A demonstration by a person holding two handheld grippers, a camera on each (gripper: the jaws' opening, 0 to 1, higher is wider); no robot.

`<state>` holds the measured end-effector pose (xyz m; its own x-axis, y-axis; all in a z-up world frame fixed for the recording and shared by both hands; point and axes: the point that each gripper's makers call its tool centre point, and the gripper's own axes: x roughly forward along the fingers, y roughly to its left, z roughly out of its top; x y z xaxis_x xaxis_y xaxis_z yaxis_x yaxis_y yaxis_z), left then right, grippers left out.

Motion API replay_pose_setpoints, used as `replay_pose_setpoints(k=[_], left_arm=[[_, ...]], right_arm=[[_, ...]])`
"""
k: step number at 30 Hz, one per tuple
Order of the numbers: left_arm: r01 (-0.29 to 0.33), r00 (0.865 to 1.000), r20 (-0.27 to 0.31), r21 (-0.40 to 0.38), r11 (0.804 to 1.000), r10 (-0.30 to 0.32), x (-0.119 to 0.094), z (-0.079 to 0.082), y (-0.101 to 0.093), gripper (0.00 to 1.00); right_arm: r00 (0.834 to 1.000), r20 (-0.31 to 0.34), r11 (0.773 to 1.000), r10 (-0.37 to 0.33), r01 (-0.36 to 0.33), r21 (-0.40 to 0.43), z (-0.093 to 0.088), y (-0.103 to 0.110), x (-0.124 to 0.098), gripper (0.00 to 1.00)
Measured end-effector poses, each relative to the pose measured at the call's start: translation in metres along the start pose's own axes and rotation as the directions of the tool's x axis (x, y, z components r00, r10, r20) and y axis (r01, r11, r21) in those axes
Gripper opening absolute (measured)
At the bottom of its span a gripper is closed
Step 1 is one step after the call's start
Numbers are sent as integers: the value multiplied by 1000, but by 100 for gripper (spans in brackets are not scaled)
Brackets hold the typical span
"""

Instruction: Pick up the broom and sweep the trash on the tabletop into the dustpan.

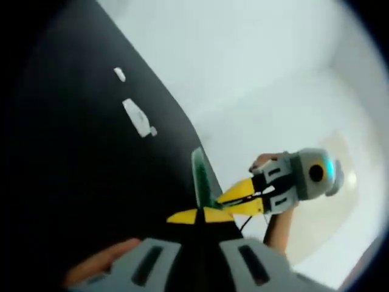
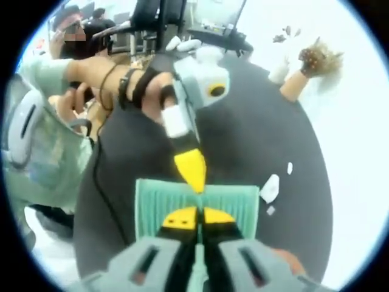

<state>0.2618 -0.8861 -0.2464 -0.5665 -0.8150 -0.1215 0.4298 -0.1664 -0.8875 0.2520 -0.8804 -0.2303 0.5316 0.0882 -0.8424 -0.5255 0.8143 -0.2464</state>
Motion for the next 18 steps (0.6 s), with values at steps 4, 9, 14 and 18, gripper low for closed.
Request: replay_pose_setpoints(k=[4,9,14,18], left_arm=[[-8,1000,12,6,1000,8,1,4,3,1],[-24,1000,21,25,999,23,1,7,6,1],[-51,999,8,62,997,51,2,0,9,1],[-42,999,7,55,998,42,1,1,8,1]], right_arm=[[1000,12,1000,2,-2,3,0,-4,-7,1],[999,41,1000,-6,6,7,0,-5,-11,0],[987,158,999,-9,3,36,22,-12,-35,0],[990,143,999,-18,14,31,20,-12,-35,1]])
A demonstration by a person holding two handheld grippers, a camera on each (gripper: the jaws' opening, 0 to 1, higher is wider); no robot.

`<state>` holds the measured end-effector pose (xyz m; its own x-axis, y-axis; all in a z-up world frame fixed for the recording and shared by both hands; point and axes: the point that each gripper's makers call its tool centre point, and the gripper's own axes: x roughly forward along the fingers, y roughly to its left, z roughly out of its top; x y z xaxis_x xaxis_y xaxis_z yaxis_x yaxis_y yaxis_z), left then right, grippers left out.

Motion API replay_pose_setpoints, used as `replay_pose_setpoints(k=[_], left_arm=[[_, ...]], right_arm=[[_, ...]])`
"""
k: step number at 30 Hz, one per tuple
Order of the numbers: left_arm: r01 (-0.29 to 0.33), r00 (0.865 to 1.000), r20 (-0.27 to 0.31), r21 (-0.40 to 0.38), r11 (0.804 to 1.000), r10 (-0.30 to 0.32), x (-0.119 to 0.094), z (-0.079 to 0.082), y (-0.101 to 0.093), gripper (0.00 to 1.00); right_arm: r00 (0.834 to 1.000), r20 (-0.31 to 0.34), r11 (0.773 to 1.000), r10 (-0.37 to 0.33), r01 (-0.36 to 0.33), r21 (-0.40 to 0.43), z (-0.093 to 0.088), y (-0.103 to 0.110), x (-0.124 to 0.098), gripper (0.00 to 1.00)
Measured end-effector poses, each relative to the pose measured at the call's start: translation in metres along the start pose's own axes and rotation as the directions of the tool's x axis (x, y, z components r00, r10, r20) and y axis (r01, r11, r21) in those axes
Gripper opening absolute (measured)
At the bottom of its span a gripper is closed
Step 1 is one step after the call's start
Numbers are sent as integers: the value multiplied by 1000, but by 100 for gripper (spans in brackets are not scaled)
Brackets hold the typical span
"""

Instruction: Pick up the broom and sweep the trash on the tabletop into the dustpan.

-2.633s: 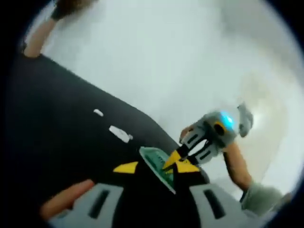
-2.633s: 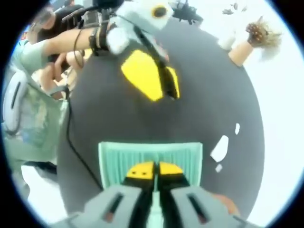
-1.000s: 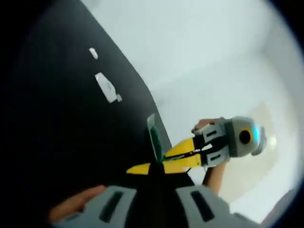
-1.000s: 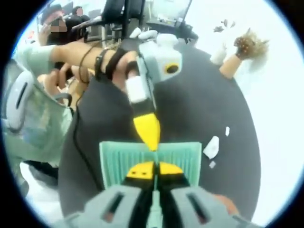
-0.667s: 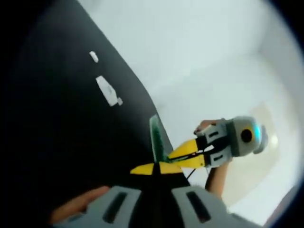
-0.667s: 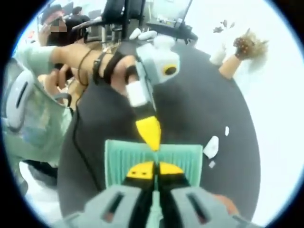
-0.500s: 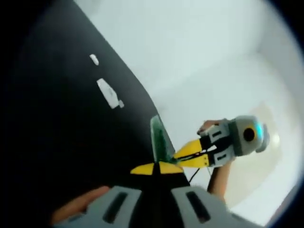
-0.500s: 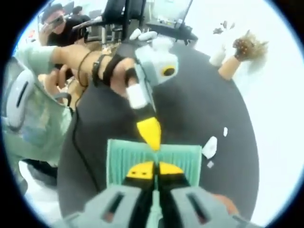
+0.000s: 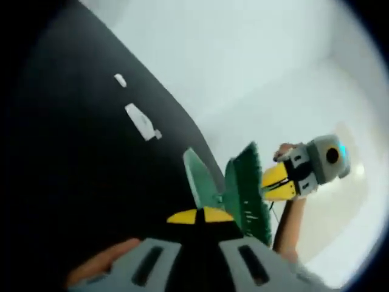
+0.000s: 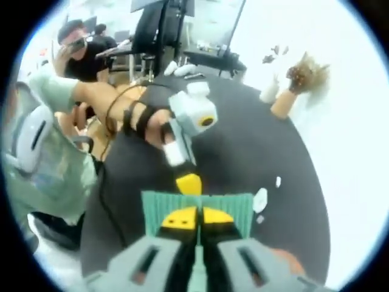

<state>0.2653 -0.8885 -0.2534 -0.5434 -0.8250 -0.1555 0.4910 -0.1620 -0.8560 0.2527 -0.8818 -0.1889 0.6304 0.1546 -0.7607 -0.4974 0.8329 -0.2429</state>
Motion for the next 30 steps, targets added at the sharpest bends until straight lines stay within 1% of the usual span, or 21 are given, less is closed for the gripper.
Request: replay_pose_setpoints(k=[6,7,9,12,13,17,19,20,21,22,24,28,29,30], left_arm=[[0,1000,4,-1,1000,0,-1,6,1,1],[-2,1000,3,4,1000,2,-1,7,1,1],[-4,1000,1,22,1000,4,0,7,1,1],[-23,1000,-3,61,998,23,1,3,1,2],[-31,999,-5,75,997,32,1,2,1,3],[-44,999,-18,126,991,47,3,-4,0,5],[-78,996,-32,182,980,85,1,-4,5,6],[-101,993,-31,221,970,110,0,-3,8,6],[-132,989,-26,265,955,144,-1,-1,13,7],[-142,987,-25,297,944,157,-2,-1,13,7],[-156,985,-24,307,939,171,-3,-1,14,10],[-175,983,-1,326,929,186,-9,6,15,13],[-186,981,9,335,924,194,-11,9,16,15],[-198,979,27,355,914,201,-13,12,17,17]], right_arm=[[1000,-9,1000,-11,11,4,-3,-2,-1,1],[1000,-10,1000,-10,10,5,-3,1,-1,1],[1000,-4,1000,-16,16,4,-2,1,-4,1],[1000,16,1000,-22,21,10,0,2,-8,1],[1000,20,1000,-21,21,11,0,0,-10,1],[999,12,999,-30,30,16,-3,-1,-10,1],[999,11,999,-32,31,17,-5,0,-9,1],[999,11,999,-31,31,18,-5,1,-9,1],[999,11,999,-30,30,17,-5,3,-8,1],[999,13,999,-31,30,16,-4,3,-8,1],[999,15,999,-30,29,21,-3,3,-9,1],[999,-6,999,-38,38,29,-4,-5,-10,1],[999,-14,998,-41,41,38,-5,-5,-10,1],[999,-18,998,-44,45,42,-6,-6,-10,1]])
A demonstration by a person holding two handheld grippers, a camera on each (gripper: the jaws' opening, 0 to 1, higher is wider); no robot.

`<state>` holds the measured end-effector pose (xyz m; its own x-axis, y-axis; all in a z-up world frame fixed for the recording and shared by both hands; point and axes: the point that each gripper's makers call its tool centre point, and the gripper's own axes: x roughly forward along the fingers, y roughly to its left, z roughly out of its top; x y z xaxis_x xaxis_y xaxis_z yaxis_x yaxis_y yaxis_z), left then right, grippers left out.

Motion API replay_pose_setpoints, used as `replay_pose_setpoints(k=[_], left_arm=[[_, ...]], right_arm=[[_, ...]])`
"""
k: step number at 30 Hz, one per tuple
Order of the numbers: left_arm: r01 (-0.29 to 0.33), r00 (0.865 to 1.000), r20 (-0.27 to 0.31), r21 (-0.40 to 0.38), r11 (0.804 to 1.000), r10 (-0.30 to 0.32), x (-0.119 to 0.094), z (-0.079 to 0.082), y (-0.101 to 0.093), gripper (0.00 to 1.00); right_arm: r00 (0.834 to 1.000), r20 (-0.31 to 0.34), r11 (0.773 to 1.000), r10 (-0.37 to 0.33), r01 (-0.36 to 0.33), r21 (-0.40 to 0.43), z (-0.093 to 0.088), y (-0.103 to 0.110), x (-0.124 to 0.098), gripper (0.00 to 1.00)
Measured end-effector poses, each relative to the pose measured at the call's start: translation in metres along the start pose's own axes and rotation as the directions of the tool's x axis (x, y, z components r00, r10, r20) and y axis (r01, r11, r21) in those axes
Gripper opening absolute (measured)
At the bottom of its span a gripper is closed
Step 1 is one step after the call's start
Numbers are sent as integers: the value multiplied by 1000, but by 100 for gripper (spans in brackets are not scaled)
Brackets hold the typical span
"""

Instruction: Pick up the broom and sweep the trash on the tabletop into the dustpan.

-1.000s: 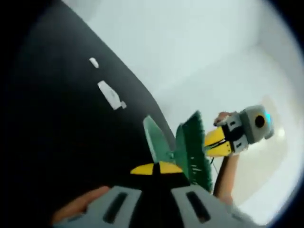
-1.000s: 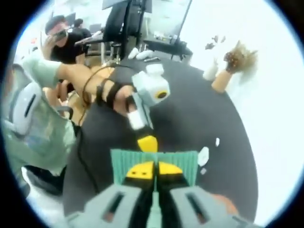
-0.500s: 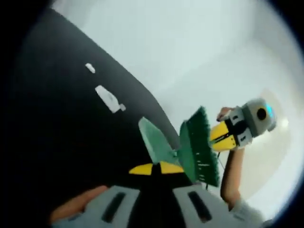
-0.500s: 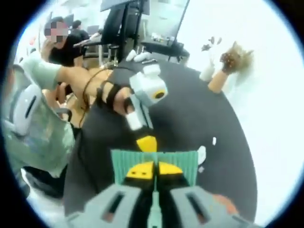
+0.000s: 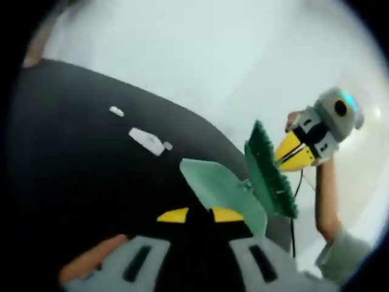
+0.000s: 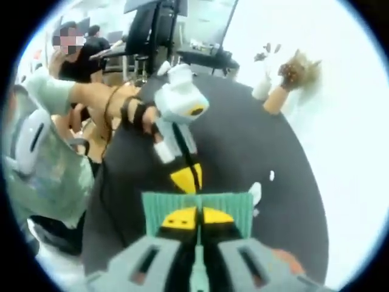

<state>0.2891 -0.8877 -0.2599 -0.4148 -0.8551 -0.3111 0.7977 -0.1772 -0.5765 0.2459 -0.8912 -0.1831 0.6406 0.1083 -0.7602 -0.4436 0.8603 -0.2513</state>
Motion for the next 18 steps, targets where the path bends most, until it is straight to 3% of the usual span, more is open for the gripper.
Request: replay_pose_setpoints(k=[9,18], left_arm=[[-58,998,22,107,993,56,-14,8,5,22],[31,996,76,178,984,-45,-22,22,-28,27]], right_arm=[[999,-14,999,-39,39,4,6,-1,-1,1],[994,3,994,-110,110,8,21,-10,-13,1]])
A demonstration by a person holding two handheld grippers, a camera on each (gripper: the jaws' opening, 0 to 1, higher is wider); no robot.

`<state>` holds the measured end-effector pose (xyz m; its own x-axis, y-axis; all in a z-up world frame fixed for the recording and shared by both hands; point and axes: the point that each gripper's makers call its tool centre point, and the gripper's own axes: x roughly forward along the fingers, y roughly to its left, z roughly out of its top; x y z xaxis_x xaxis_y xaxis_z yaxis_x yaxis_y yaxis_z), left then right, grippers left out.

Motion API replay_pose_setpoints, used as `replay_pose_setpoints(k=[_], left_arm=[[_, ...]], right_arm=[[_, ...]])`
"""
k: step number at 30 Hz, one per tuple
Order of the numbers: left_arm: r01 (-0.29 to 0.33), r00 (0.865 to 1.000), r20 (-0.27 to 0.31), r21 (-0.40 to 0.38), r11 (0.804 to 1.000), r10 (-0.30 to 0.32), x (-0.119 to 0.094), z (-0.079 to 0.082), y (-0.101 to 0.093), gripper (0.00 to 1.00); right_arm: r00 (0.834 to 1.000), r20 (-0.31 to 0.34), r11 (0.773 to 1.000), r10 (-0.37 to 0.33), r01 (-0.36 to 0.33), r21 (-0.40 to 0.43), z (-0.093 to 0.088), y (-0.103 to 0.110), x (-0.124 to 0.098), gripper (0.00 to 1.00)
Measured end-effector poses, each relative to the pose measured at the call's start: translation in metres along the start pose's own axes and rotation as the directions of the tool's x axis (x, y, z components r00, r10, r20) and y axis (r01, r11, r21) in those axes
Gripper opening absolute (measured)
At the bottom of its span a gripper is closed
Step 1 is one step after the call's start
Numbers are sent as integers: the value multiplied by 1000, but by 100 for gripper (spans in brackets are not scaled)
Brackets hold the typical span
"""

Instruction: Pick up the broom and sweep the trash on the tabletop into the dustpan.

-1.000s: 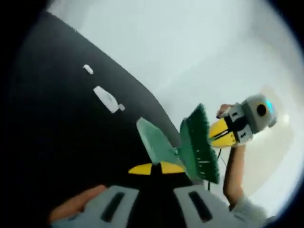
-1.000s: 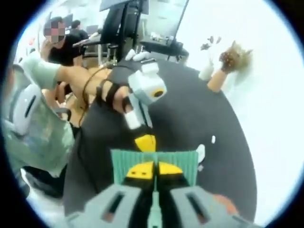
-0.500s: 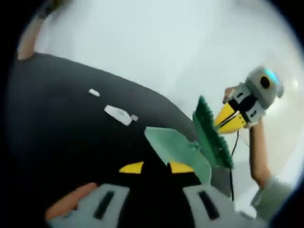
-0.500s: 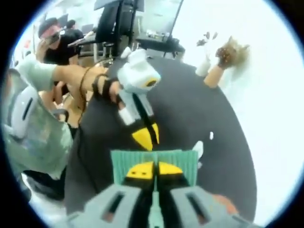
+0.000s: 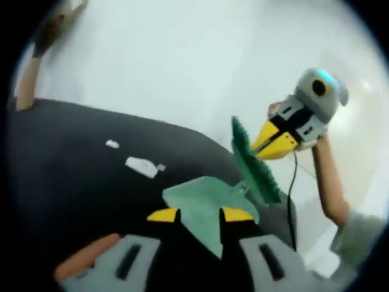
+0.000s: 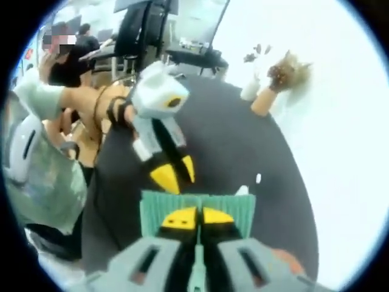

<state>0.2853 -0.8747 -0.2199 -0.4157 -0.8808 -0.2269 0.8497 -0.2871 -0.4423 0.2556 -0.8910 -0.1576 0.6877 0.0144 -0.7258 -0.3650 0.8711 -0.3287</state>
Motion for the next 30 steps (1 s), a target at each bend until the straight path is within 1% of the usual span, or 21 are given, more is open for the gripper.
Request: replay_pose_setpoints(k=[1,2,3,5,7,8,9,10,11,13,15,16,17,19,21,25,26,28,30], left_arm=[[6,1000,8,9,1000,-6,-1,3,-3,27],[9,1000,10,18,1000,-9,-2,5,-5,28],[12,1000,13,32,999,-13,-3,7,-8,28],[12,1000,23,57,998,-14,-5,11,-10,28],[26,998,49,77,997,-29,-9,17,-14,28],[32,998,58,74,997,-36,-10,19,-14,28],[50,996,74,78,996,-56,-11,22,-17,28],[74,992,92,84,994,-81,-14,26,-21,28],[83,990,107,82,993,-92,-16,28,-23,28],[142,977,148,81,987,-153,-20,36,-34,30],[204,964,163,57,977,-211,-22,39,-45,35],[238,958,158,35,971,-240,-23,38,-52,38],[259,954,145,34,965,-261,-22,37,-56,43],[286,951,114,38,957,-289,-16,33,-63,52],[290,953,86,16,957,-291,-7,29,-65,55],[294,954,64,-18,956,-292,9,27,-66,54],[290,956,67,-30,957,-287,13,29,-65,52],[268,962,73,-49,962,-264,20,31,-60,43],[247,967,86,-68,967,-241,25,35,-54,38]], right_arm=[[1000,-1,1000,-2,2,5,0,1,-1,1],[999,11,999,-37,37,8,2,-4,-3,1],[999,3,999,-38,37,20,1,-6,-7,1],[998,16,997,-67,67,39,0,-11,-10,1],[996,21,995,-82,81,52,-1,-12,-12,1],[995,23,994,-93,91,61,-1,-13,-13,1],[992,33,991,-119,116,72,-1,-18,-15,1],[991,39,988,-130,127,84,0,-20,-18,1],[988,42,984,-148,142,106,0,-23,-19,1],[987,45,983,-152,147,107,0,-21,-20,1],[987,48,984,-152,147,103,1,-16,-19,1],[988,51,985,-147,142,94,2,-13,-17,1],[989,50,987,-143,138,85,2,-12,-15,1],[990,47,989,-132,129,74,4,-7,-11,1],[991,45,990,-125,122,65,5,-6,-8,1],[993,44,992,-113,111,56,6,-3,-5,1],[993,45,993,-109,107,52,7,-1,-4,1],[993,48,993,-107,104,50,8,-3,-4,1],[993,48,993,-107,105,47,9,-5,-3,1]])
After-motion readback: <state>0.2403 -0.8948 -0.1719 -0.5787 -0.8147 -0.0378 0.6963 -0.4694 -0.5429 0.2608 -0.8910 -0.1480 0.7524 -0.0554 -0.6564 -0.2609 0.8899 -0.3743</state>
